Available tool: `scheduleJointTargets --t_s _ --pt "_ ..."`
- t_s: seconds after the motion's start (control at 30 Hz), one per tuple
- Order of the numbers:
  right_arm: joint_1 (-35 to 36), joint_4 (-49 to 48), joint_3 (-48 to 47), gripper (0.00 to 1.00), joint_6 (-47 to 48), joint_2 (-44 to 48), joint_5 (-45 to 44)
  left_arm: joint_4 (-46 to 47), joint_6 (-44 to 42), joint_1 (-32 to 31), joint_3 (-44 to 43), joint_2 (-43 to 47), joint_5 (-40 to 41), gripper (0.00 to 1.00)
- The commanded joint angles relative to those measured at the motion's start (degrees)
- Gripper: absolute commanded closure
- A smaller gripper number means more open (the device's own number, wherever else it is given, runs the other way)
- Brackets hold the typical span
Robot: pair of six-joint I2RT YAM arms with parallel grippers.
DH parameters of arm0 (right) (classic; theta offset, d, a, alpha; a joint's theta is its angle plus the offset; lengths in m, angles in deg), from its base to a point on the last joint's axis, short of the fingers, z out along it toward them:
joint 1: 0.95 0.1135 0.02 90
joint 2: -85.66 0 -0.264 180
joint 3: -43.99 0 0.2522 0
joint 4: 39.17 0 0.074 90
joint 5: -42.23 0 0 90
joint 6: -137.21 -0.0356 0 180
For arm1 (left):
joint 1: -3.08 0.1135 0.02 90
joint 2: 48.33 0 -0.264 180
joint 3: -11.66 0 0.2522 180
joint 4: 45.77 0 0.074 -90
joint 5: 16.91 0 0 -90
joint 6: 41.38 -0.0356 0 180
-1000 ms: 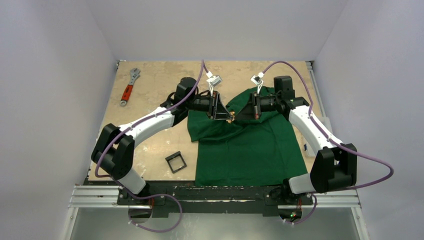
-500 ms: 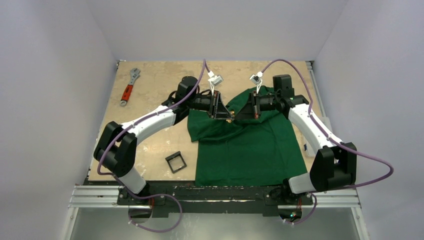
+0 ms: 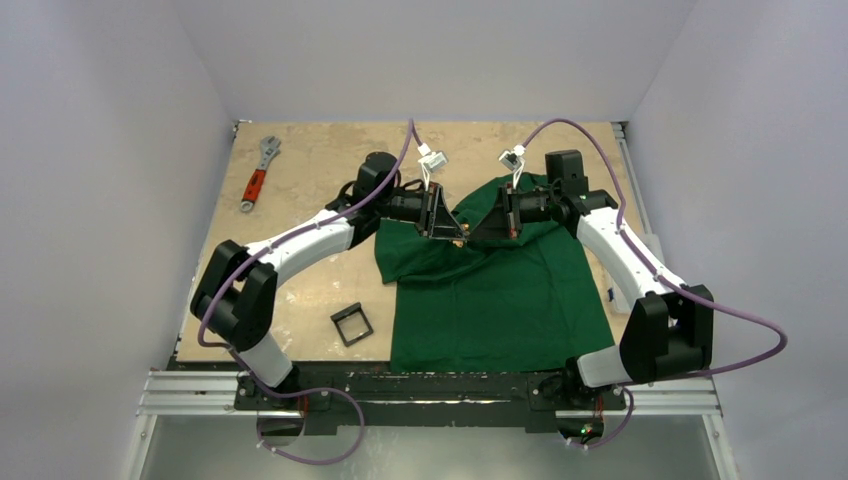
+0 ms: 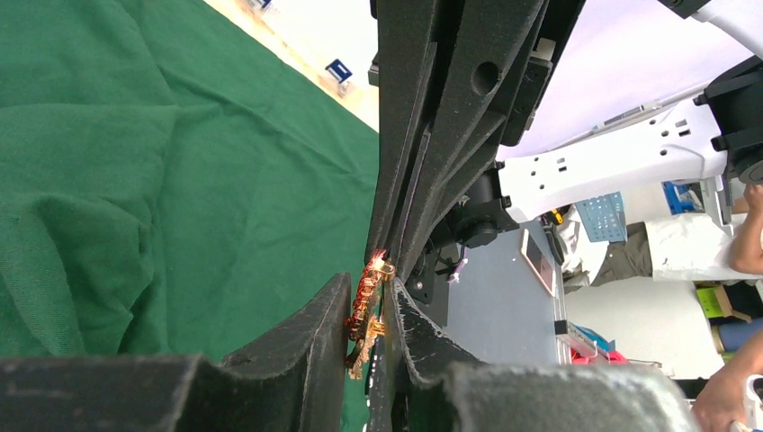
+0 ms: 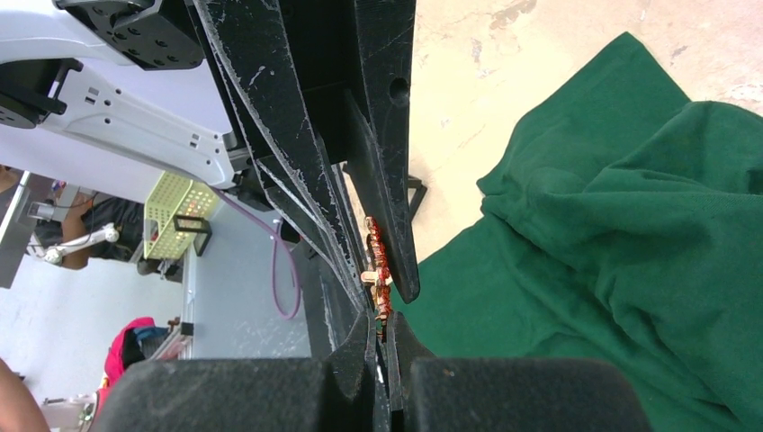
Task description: Remove the brooch from the garment
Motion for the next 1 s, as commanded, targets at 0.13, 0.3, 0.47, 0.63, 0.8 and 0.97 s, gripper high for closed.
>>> scheduleJointTargets --t_s 0.13,0.3,0.47,0.63,0.8,0.97 --pt "0.9 -0.2 -2.8 1.00 0.5 0.3 2.3 1.9 -0.1 -0.3 -2.5 -0.5 -0.1 0.75" --pt "0.9 0.0 -3.0 1.00 0.9 -0.1 2.2 2.3 -0.6 -0.1 -2.0 0.8 -1.5 0.62" --pt "0.9 2.2 -3.7 1.00 3.0 -0.6 1.6 2.2 -1.3 1.4 -2.2 2.0 -3.7 0.57" --pt "0.9 1.9 -4.2 1.00 3.5 -0.6 0.4 1.4 -3.6 2.7 -2.6 4.8 -4.9 0.46" --pt "0.9 -1.1 -4.6 1.00 3.3 0.9 -1.5 -4.4 -8.9 4.8 -3.2 8.0 -4.1 0.38" --pt "1.6 -3.1 -5.6 1.00 7.2 3.9 -5.8 -10.9 -13.3 8.0 -4.8 10.7 -3.9 0.27"
